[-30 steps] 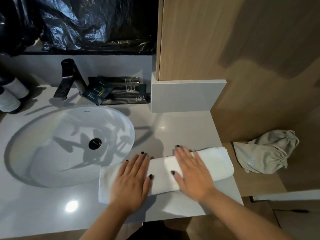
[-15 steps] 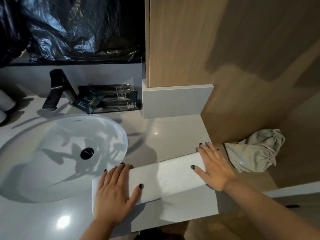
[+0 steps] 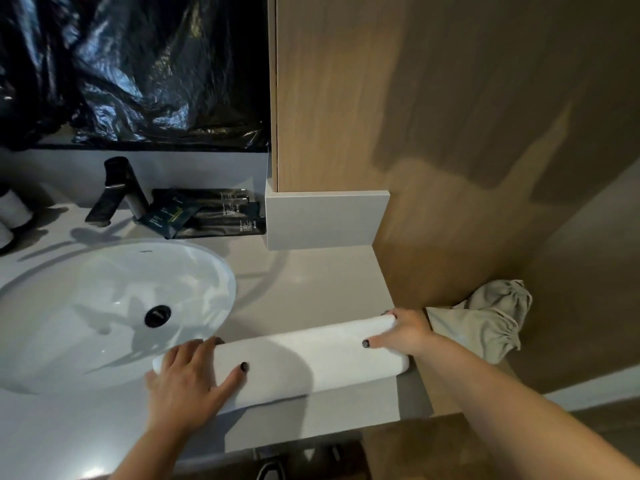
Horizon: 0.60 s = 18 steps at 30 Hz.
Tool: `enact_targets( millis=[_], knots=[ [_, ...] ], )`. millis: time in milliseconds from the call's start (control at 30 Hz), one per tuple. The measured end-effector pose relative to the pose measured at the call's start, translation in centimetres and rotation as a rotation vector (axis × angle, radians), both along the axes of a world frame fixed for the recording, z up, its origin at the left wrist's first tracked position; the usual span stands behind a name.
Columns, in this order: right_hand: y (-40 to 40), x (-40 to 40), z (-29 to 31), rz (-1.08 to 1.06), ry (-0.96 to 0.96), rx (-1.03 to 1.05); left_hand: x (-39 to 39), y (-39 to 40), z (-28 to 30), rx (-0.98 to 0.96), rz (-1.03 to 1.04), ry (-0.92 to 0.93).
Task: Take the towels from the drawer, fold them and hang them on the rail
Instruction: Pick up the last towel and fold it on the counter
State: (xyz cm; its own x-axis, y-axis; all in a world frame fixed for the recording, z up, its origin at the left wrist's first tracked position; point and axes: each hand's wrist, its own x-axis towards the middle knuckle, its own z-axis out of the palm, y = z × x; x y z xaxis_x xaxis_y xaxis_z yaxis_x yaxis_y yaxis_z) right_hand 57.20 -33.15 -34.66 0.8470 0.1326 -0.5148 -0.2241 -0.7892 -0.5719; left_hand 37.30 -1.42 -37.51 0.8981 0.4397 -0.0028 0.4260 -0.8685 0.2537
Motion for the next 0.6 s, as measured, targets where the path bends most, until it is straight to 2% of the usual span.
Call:
enact_targets(
  millis=[67, 167, 300, 433, 533, 600],
  knots=[
    [0.1, -1.0, -0.3, -0.121, 0.098, 0.039, -0.5, 0.1, -0.3, -0.019, 0.021, 0.049],
    [0.0, -2.7, -0.2, -0.163, 0.187, 0.046, -1.9, -0.7, -0.6, 0.0, 0.037, 0.07],
    [-0.7, -4.4, 0.3, -0.158, 0.025, 0.188, -4.0, -2.6, -0.2, 0.018, 0.077, 0.097],
    [-0.7, -5.7, 5.1, 0.093, -0.236, 0.212, -4.6, -4.7, 1.8, 0.01, 0.095, 0.165],
    [-0.7, -6.8, 10.8, 0.321, -0.423, 0.24, -4.4, -6.8, 4.9, -0.072, 0.078, 0.046],
    [-0.7, -7.9, 15.2, 0.46, -0.531, 0.278, -4.1, -8.7, 7.7, -0.172, -0.012, -0.094]
  ],
)
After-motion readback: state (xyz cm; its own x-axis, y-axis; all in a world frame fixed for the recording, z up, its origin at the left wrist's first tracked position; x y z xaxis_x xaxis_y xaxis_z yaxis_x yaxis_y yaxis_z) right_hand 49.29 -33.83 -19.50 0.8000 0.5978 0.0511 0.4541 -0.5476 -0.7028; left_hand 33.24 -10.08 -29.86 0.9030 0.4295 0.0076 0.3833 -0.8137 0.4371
